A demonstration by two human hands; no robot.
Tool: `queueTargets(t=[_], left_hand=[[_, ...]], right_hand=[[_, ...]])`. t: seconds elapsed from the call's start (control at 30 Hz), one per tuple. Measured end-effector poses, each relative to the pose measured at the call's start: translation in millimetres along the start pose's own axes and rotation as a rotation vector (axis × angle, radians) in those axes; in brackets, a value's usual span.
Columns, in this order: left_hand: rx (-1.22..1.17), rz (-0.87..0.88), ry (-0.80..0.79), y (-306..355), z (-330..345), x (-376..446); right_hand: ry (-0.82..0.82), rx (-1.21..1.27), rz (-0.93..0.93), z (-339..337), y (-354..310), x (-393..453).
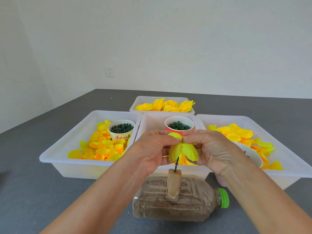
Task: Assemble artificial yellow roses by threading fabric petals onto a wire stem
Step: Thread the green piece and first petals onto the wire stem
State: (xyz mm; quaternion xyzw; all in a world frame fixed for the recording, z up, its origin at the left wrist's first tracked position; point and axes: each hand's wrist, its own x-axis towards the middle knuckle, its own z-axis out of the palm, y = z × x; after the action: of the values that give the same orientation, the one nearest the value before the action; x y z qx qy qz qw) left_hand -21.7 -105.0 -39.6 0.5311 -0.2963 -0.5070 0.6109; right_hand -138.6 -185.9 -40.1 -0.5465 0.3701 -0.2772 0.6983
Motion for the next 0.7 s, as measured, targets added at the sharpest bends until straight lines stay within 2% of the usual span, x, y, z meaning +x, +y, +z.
queueTargets(t=[0.37,0.7], left_hand=[[0.156,-0.012,0.035,-6,-10,0],[0.172,-0.018,0.079,-17,-16,2]], right_hand=[[-0.056,-0.017,0.032,-4,15,0],[-0.090,-0.059,0.044,-4,25,-1]])
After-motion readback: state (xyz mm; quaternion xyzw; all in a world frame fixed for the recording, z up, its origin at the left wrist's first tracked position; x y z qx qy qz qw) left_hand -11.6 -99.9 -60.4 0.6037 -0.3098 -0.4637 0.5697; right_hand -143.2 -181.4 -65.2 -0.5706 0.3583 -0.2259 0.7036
